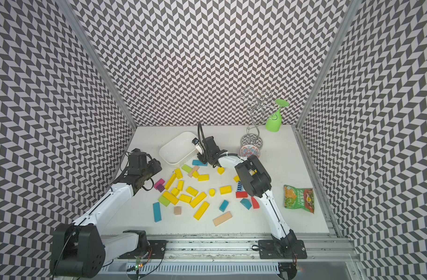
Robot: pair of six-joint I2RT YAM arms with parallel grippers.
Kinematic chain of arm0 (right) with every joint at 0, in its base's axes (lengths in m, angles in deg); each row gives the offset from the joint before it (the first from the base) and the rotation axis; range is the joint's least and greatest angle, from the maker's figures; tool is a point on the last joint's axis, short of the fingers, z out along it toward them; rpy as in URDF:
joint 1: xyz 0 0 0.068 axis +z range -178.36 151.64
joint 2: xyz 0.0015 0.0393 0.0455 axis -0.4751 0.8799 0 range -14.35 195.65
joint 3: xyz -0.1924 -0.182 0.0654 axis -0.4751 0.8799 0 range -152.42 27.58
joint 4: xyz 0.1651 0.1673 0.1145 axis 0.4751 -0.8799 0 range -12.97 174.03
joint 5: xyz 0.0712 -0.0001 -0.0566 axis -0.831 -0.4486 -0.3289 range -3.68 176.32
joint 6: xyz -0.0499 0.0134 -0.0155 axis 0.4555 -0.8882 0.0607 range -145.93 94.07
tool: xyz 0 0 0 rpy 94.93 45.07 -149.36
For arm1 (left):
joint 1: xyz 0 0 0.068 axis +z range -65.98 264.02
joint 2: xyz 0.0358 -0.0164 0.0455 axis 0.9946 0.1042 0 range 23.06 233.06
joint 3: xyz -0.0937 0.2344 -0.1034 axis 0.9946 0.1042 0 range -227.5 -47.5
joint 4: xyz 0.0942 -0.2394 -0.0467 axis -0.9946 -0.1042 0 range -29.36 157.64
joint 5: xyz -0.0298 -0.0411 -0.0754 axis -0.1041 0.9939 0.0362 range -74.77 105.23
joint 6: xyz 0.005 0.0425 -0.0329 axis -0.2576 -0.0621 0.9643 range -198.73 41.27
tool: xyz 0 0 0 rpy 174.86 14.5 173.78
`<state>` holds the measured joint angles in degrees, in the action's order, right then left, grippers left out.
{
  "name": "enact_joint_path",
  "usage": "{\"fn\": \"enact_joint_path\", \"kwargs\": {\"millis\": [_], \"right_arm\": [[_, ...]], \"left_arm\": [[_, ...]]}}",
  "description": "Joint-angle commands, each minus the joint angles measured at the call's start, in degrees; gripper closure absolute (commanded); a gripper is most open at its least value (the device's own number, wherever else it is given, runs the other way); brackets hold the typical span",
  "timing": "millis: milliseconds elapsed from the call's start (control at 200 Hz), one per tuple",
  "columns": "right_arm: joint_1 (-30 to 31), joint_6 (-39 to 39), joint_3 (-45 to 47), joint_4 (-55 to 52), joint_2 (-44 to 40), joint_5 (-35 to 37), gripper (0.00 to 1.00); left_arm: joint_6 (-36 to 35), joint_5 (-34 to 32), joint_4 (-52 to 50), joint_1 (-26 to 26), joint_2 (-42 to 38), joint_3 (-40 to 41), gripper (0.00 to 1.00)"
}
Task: Pick out the yellow building blocks
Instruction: Pick up the building block from the center of the board, then place the building block in the storage box.
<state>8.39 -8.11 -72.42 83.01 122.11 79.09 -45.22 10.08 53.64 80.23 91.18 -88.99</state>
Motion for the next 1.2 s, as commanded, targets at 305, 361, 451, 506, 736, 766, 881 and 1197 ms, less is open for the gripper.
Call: {"fn": "enact_joint_path", "kwargs": {"millis": [305,361,451,506,736,766,881,1197], "right_arm": [[0.4,-0.5,3.7,2.5,-10.8,-0.6,1.0],[0.4,-1.5,4.6,3.9,-12.0,-1.0,1.0],[0.5,-4.1,6.2,7.8,-13.4,-3.2,1.0],[0.5,-6.5,6.0,10.0,-13.3,-4.3,1.0],[1.8,-13.2,-4.6,11.4,-4.6,-7.8,1.0],[1.9,-14.3,-6.0,11.6,-3.2,-8.4,1.0],[2.1,-17.7,-8.7,13.9,0.6,-9.1,1.0],[2.5,-19.6,-12.7,11.2,5.5,-5.6,0.73]], "left_arm": [[1.5,-0.8,0.1,-0.3,-1.6,-0.7,0.47],[1.8,-0.8,0.3,-0.3,-1.6,-0.4,0.47],[2.2,-0.7,0.7,-0.3,-1.5,0.3,0.47],[2.4,-0.7,0.8,-0.3,-1.2,0.4,0.47],[2.3,-0.5,0.4,-0.3,-0.6,0.1,0.47],[2.2,-0.5,0.3,-0.3,-0.6,0.0,0.47],[2.1,-0.8,-0.3,-0.3,-0.7,-0.3,0.47],[3.4,-0.3,0.5,-0.3,0.0,-0.9,0.47]]}}
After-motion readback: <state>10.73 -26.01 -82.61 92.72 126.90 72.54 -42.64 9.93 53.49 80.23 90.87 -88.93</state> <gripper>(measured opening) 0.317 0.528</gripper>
